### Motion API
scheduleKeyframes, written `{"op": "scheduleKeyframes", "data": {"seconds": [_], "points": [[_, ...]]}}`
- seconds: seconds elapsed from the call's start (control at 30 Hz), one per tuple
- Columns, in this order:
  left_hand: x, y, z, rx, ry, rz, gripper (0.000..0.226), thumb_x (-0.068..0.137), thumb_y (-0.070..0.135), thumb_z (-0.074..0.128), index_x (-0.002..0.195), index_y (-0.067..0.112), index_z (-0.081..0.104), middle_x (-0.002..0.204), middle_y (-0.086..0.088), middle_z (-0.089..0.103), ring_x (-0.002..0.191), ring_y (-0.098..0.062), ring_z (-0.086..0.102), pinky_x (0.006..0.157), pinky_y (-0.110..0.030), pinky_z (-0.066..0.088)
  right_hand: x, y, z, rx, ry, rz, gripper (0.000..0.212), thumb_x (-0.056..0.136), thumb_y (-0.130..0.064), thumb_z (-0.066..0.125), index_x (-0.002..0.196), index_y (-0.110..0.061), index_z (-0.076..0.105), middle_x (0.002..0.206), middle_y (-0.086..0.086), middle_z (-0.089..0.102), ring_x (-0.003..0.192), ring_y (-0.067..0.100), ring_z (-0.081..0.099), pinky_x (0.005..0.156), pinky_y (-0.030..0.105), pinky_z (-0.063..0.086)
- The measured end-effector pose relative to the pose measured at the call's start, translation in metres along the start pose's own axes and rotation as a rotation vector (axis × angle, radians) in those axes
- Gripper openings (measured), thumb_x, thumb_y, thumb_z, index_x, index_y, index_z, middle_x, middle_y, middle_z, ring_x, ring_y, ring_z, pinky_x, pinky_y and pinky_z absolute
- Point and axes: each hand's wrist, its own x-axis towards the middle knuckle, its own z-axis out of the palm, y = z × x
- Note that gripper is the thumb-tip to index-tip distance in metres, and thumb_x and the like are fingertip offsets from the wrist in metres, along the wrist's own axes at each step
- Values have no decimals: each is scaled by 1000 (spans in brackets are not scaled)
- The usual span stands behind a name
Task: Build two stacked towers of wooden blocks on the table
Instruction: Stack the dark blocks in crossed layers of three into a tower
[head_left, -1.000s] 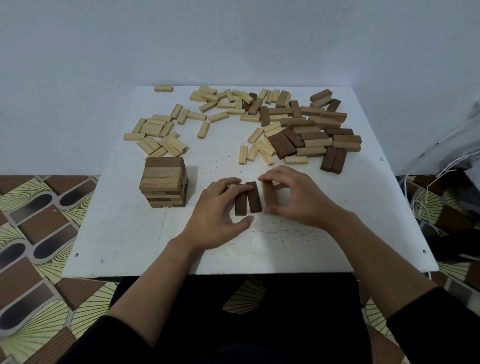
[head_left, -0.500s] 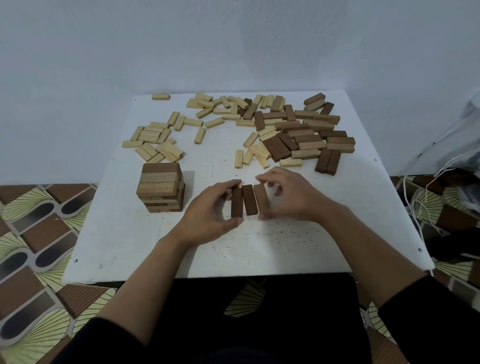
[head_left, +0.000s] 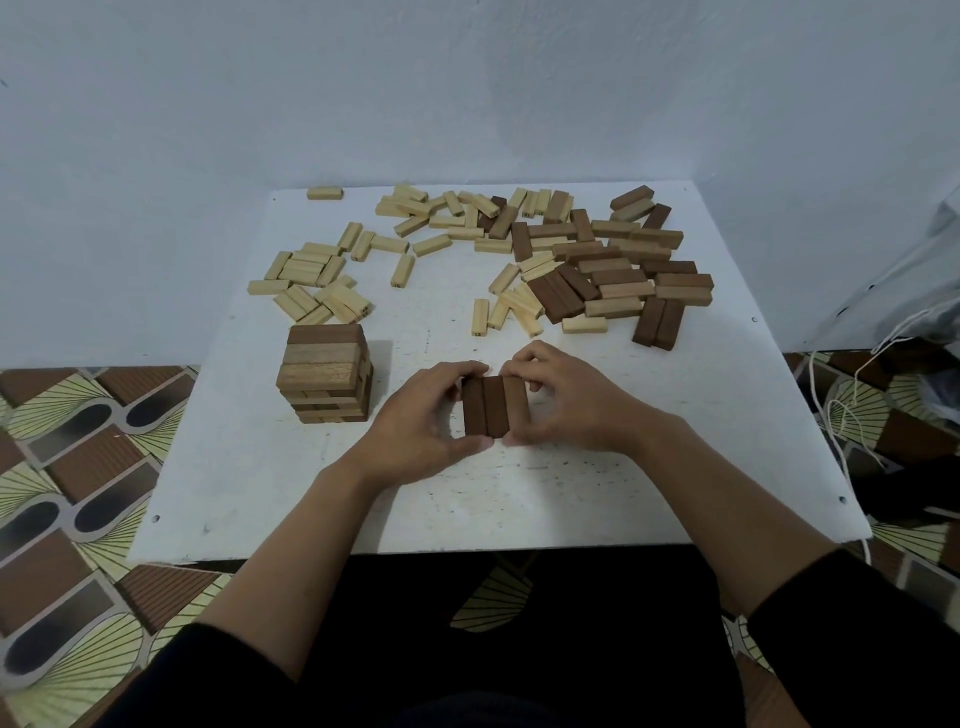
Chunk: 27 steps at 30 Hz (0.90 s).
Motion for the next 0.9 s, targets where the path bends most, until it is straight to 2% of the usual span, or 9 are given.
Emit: {"op": "scheduleKeyframes", "data": {"seconds": [0.2,0.33,0.43,0.6,0.77,0.83,0.9], "points": [[1,2,-4,-19,-52,-25,76,74,28,89,140,31,50,124,21,55,108,-4,50,89,-23,43,-6,-4,3,5,35,-1,69,68,-45,89,129,-24,63,118,-11,48,105,8,50,92,32,48],[0,3,-5,-34,-62,-32,81,74,28,90,143,27,49,126,17,55,112,-3,50,92,-16,40,-12,-3,0,11,36,20,91,66,-49,91,144,-23,53,125,-14,47,109,4,47,89,21,40],[-2,2,-8,-16,-45,-44,84,71,33,92,144,25,50,122,13,50,112,1,50,90,-6,37,-17,2,-2,6,42,59,100,63,-55,90,148,-24,48,131,-16,45,112,6,47,89,23,39],[0,1,-9,2,-43,-62,75,71,34,92,136,23,57,121,14,48,112,2,50,87,-1,35,-17,3,-3,-16,42,53,91,65,-53,90,143,-23,53,127,-15,47,106,4,48,81,16,38],[4,5,-8,-39,-64,-73,66,70,26,93,128,20,61,118,4,50,105,-2,50,84,-3,36,-12,-2,-1,-32,49,0,66,68,-42,90,125,-23,63,108,-13,49,94,-2,46,71,10,33],[5,7,-8,-67,-72,-69,64,70,21,93,126,18,62,116,0,50,102,-5,50,86,-5,37,-10,-2,-2,-32,44,-4,61,68,-40,91,120,-21,65,105,-10,49,86,-5,45,66,12,32],[6,7,-8,-53,-84,-68,66,69,25,93,127,19,62,116,1,50,103,-7,51,86,-10,39,-8,-2,-2,-25,43,-1,59,68,-36,90,119,-21,65,105,-8,49,82,-8,44,65,14,31]]}}
